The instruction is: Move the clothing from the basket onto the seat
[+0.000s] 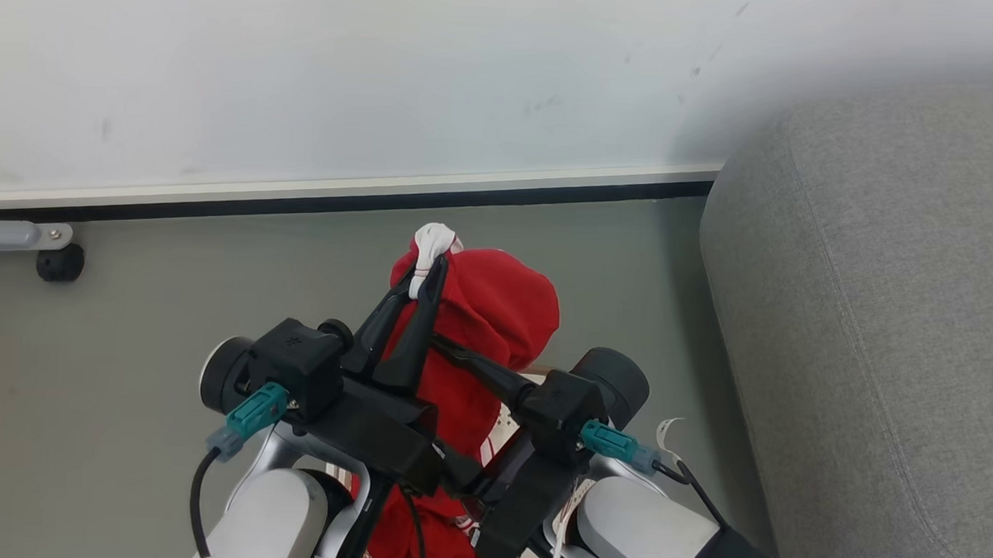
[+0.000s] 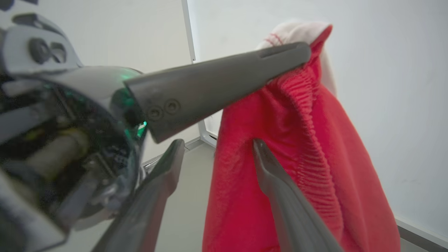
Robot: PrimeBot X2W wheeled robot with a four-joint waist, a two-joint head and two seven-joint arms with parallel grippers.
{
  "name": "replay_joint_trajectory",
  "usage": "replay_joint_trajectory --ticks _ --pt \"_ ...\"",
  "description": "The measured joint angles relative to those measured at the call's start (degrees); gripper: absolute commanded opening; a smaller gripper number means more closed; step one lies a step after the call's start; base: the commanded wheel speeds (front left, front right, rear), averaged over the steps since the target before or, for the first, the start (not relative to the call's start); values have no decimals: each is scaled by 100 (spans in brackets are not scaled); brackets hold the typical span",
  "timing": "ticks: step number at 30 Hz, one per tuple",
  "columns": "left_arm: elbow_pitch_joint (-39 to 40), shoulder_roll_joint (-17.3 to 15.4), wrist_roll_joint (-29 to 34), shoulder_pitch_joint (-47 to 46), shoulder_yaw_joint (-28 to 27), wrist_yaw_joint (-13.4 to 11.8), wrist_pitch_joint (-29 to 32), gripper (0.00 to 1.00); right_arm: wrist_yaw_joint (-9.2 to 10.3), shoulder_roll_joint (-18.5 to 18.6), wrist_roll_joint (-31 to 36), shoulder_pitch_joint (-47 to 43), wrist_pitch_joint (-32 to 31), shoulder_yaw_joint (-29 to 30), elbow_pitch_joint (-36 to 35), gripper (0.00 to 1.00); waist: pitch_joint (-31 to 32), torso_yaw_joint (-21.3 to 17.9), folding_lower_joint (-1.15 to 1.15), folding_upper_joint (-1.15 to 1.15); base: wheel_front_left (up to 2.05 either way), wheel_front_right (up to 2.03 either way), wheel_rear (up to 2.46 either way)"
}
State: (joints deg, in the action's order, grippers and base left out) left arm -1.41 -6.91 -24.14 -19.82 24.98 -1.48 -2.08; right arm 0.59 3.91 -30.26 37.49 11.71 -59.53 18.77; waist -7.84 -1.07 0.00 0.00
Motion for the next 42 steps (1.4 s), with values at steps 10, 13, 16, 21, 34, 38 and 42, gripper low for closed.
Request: replay_joint_trajectory --ticks 10,13,16,21,34,38,42 --pt "51 1 0 -26 -1 0 5 0 222 -4 -412 299 51 -183 434 0 -45 12 0 0 0 0 0" --pt "53 0 0 -32 -3 0 5 0 250 -4 -556 328 59 -182 572 0 -49 11 0 0 0 0 0" --pt "55 -1 0 -37 -4 0 5 0 253 -5 -598 338 83 -180 636 0 -48 9 0 0 0 0 0" --pt "56 -4 0 -39 -9 0 4 0 300 -10 -722 442 142 -133 812 0 -35 -6 0 0 0 0 0" --pt "71 -40 4 -16 18 -1 4 100 288 -13 -905 555 209 229 1336 0 58 -90 0 0 0 0 0" --pt "146 -101 45 24 98 2 4 100 282 -2 -882 686 250 308 1457 0 85 -121 0 0 0 0 0" --pt "182 -141 92 88 200 37 56 100 244 102 -855 778 253 403 1516 0 82 -143 0 0 0 0 0"
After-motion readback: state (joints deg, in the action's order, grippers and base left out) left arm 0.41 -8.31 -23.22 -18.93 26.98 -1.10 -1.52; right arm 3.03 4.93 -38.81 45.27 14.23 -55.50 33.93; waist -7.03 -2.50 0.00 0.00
